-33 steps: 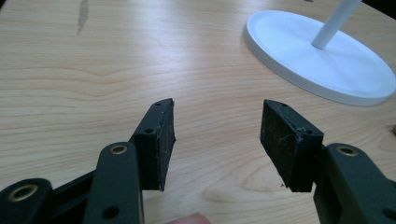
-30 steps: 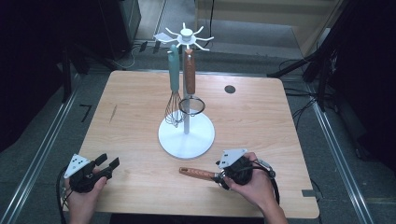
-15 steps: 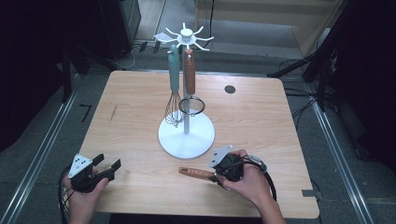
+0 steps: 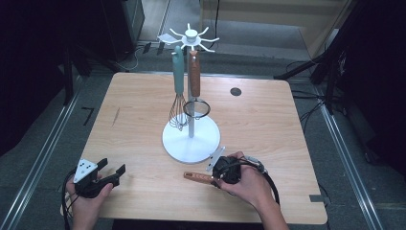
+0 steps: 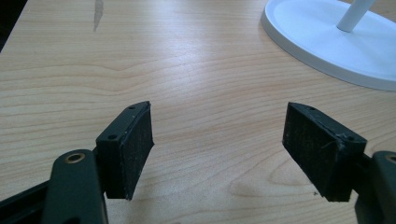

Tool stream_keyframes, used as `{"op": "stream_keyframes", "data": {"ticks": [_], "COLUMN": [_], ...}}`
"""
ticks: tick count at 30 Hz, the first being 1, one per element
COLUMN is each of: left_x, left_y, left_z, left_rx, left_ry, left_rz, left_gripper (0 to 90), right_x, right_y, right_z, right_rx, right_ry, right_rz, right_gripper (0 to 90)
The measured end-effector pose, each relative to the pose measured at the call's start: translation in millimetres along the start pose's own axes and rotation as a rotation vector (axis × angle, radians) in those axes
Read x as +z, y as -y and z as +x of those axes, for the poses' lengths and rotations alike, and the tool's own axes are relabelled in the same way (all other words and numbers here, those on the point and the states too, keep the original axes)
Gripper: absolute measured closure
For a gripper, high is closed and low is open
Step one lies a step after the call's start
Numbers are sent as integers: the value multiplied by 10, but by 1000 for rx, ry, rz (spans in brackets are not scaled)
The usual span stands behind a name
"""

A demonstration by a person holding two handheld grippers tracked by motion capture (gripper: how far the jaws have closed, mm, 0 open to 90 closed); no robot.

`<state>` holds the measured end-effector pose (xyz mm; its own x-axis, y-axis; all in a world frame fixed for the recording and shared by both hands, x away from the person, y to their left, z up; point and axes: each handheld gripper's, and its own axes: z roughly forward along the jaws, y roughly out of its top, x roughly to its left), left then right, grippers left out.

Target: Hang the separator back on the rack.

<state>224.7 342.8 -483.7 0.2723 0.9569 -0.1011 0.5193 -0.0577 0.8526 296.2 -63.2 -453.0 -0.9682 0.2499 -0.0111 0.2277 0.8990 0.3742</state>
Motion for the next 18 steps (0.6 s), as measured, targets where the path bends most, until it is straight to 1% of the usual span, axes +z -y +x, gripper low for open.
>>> {"op": "stream_keyframes", "data": {"ticks": [2, 4, 7, 9, 11, 16, 18], "left_x": [0, 0, -1, 2, 1, 1, 2], "left_y": [0, -2, -6, -8, -8, -8, -7], "left_z": [5, 10, 16, 18, 25, 25, 24], "left_rx": [-4, -11, -18, -24, -27, -27, -27], "left_ry": [2, 2, -5, -15, -12, -12, -10], "left_rz": [0, -1, 5, 10, 11, 13, 15], "left_gripper": [235, 222, 192, 153, 150, 150, 149], "right_x": [16, 29, 48, 58, 60, 91, 105], "right_y": [-26, -42, -53, -57, -60, -82, -95], "right_z": [0, 12, -2, -6, -5, 3, -4], "right_rx": [-13, -2, -21, -22, -12, -20, -35], "right_ry": [13, 20, 29, 26, 22, 8, 9], "right_rz": [24, 46, 49, 60, 68, 90, 93], "right_gripper": [613, 613, 609, 610, 613, 630, 640]}}
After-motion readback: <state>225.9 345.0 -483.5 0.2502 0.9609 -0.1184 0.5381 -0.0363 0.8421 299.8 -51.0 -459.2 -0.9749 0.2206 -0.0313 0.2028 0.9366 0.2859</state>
